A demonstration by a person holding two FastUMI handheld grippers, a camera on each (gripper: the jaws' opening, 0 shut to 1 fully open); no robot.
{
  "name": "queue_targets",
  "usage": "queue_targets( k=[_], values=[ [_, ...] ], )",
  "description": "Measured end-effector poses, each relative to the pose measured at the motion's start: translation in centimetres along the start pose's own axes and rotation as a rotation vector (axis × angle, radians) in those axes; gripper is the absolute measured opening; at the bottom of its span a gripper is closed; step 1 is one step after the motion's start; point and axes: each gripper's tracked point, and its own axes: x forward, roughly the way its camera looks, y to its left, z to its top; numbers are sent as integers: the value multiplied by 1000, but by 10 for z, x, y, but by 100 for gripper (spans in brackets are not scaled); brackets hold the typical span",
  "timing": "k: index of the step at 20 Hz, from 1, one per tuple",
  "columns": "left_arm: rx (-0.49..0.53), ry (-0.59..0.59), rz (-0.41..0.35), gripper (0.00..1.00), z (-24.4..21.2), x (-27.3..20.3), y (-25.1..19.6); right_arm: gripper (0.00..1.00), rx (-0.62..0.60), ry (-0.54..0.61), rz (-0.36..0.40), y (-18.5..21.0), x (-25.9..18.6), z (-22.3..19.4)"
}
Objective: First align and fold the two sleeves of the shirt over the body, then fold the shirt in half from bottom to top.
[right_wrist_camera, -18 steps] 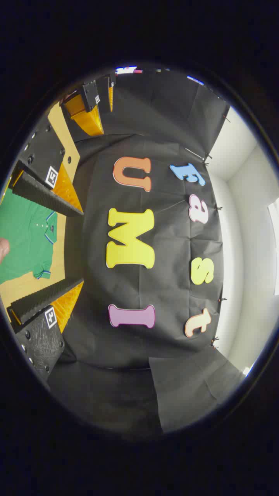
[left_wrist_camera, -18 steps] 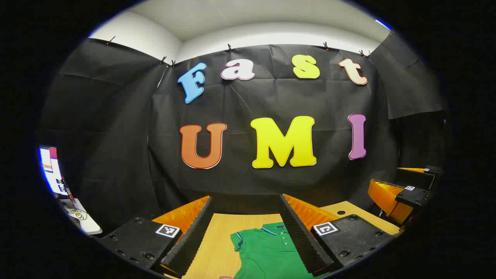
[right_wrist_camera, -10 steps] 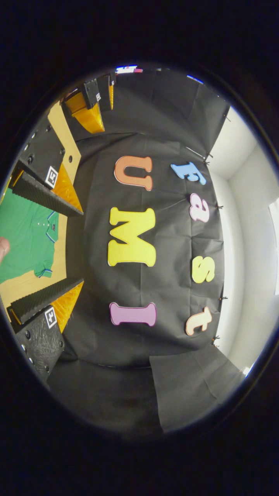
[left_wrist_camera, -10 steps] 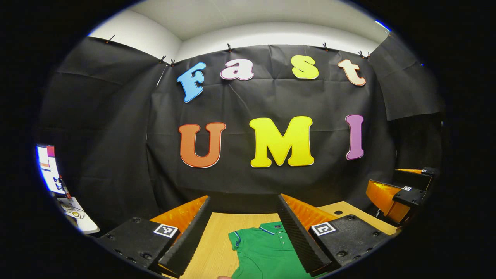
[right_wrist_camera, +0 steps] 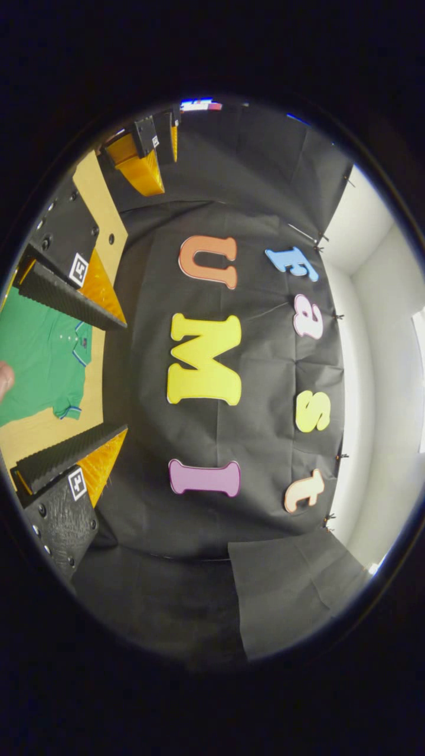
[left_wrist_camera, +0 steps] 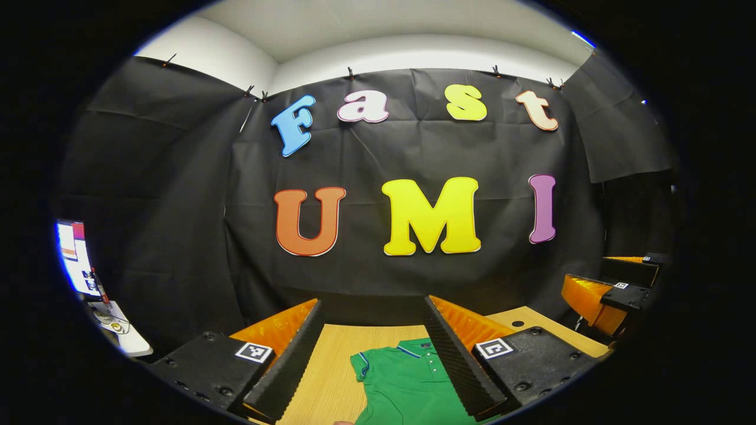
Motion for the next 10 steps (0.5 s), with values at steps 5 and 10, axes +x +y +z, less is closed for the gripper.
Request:
queue_targets(
  k=[5, 10],
  values=[
    [-7, 12, -6, 100, -5, 6, -2, 96, -1, 10, -3, -2, 6, -3],
    [-5, 15, -19, 100, -2, 23, -10, 96, -11, 80, 14, -10, 24, -22]
  ],
)
